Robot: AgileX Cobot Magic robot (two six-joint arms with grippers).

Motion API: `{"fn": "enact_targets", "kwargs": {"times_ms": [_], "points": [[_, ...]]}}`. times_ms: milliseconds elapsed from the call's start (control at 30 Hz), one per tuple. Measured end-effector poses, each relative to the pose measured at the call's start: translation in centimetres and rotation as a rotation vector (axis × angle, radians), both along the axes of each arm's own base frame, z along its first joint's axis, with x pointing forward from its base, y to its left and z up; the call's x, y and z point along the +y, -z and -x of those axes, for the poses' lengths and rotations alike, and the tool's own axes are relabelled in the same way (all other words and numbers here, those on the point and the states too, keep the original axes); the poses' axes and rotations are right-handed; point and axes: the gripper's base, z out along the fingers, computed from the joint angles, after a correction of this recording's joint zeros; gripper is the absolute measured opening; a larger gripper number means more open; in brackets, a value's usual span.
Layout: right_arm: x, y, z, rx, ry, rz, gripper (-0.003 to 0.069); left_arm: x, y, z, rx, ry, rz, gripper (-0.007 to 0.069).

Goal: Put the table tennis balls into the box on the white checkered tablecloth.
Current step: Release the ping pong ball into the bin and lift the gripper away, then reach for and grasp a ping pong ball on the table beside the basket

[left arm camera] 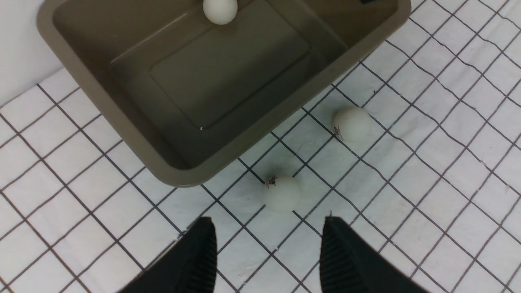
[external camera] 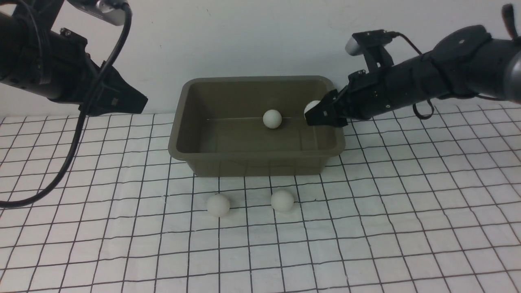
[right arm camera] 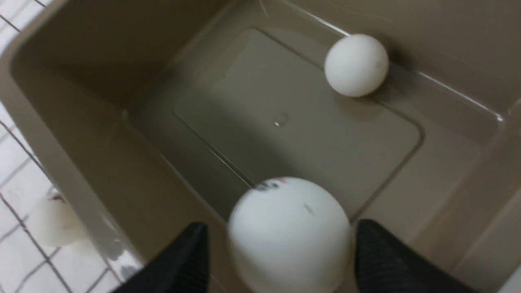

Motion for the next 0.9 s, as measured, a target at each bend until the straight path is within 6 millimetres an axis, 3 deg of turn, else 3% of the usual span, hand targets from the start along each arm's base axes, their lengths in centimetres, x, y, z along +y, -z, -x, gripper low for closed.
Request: {"fn": "enact_targets", "kwargs": {"times_ms": [133,233,600,767,900], "points": [[-0.1,-0.2,-0.4,-0.026,-0.006,0.041,0.0612,-0.2,0.0,0.2,0.033,0.003,0.024,0.0321],[-0.3,-3.1,-0.2,-0.107,-0.018,0.064,0.0678,-0.3,0.0,0.4,0.050,0.006,0.042,0.0321],[-3.5,-16.9,5.1,-0.448,0.042,0.095,0.0586,-0.2,0.2,0.9,0.131,-0.021,0.049,0.0321],[-5.1,-21.1,8.0,-0.539,0.096,0.079,0.0577,-0.6,0.7,1.3,0.184,-0.017,0.060,0.0321],[-5.5,-23.2,9.8,-0.583,0.115,0.059,0.0576,-1.6,2.0,1.9,0.246,-0.005,0.067,0.0321]]}}
